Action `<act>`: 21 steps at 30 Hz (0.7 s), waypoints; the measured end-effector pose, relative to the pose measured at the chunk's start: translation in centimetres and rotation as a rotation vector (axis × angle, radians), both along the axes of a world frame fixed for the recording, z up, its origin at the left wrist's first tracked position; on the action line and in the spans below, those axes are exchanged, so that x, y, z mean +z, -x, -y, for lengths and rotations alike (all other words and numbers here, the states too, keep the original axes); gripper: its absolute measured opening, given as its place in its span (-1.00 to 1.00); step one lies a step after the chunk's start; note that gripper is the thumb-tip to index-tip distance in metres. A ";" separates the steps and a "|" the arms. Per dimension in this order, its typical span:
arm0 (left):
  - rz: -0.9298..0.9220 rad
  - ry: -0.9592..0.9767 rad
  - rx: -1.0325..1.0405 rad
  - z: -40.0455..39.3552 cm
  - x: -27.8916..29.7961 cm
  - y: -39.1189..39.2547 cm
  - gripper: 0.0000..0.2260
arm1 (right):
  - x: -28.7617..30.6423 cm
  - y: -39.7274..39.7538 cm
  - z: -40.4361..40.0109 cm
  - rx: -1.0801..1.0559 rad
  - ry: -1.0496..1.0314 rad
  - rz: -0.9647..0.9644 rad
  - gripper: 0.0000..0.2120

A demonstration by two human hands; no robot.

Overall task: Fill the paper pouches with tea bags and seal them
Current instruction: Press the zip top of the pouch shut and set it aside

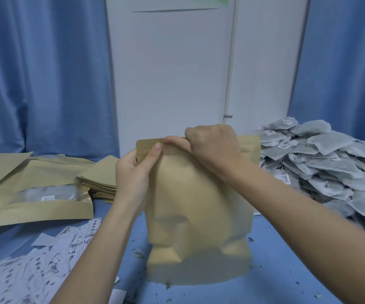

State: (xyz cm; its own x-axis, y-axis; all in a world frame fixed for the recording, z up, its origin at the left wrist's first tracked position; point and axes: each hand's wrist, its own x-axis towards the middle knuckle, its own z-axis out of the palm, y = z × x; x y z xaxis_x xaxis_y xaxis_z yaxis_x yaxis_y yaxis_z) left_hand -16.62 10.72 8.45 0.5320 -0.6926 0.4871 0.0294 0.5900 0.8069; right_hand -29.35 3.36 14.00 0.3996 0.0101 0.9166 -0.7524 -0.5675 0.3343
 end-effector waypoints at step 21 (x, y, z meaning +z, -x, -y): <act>0.099 0.001 0.163 0.0 -0.3 -1.0 -0.85 | -0.1 0.7 1.7 0.011 -0.024 0.205 -0.38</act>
State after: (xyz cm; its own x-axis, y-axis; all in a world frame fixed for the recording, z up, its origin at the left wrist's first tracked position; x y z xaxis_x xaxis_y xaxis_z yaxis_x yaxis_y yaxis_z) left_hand -15.62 10.67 8.14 0.5868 -0.6004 0.5433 -0.1462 0.5814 0.8004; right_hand -30.04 1.70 13.87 0.2050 -0.0094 0.9787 -0.7973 -0.5816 0.1614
